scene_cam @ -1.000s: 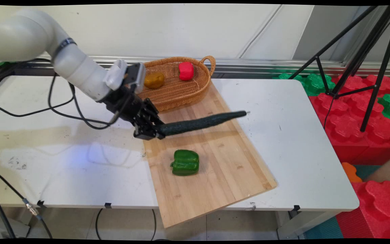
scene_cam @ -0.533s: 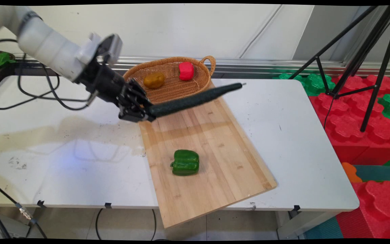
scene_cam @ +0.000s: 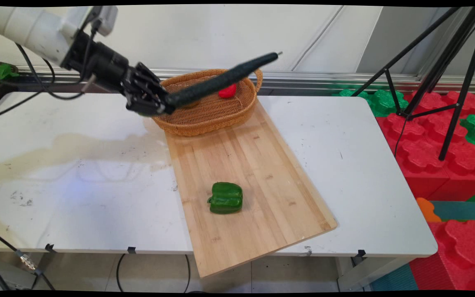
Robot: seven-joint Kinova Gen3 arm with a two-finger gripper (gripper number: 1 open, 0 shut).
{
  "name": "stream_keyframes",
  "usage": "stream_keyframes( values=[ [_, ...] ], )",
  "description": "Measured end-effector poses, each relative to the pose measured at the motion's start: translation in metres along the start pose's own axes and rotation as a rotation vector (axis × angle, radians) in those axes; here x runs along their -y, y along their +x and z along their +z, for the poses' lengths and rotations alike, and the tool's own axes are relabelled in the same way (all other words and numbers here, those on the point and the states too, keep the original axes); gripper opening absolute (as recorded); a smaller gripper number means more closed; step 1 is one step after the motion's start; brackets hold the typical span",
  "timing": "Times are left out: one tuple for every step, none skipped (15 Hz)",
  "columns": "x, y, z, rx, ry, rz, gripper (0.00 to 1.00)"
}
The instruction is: Place the picked object in the vegetable basket
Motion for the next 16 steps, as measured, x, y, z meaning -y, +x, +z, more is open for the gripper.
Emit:
stream_keyframes(
  values=[
    [0.004,-0.001,-0.003,-0.002,0.012,-0.005,0.00],
    [0.011,-0.001,-0.007,-0.004,0.031,-0.012,0.00],
    [0.018,-0.002,-0.011,-0.006,0.053,-0.020,0.00],
    [0.026,-0.003,-0.013,-0.007,0.075,-0.028,0.00],
    [0.033,-0.004,-0.013,-0.003,0.095,-0.028,0.00],
    [0.042,-0.005,-0.012,0.004,0.117,-0.024,0.00],
    [0.050,-0.006,-0.010,0.016,0.137,-0.017,0.00],
    [0.058,-0.007,-0.006,0.027,0.154,-0.010,0.00],
    [0.067,-0.008,-0.001,0.040,0.170,-0.003,0.00],
    [0.074,-0.008,0.004,0.053,0.181,0.003,0.00],
    [0.083,-0.008,0.011,0.067,0.192,0.012,0.00],
    [0.087,-0.009,0.015,0.076,0.197,0.016,0.00],
    [0.094,-0.008,0.023,0.090,0.200,0.027,0.00],
    [0.098,-0.008,0.027,0.098,0.202,0.034,0.00],
    [0.103,-0.009,0.035,0.112,0.201,0.042,0.00],
    [0.108,-0.010,0.044,0.128,0.197,0.048,0.00]
  ],
)
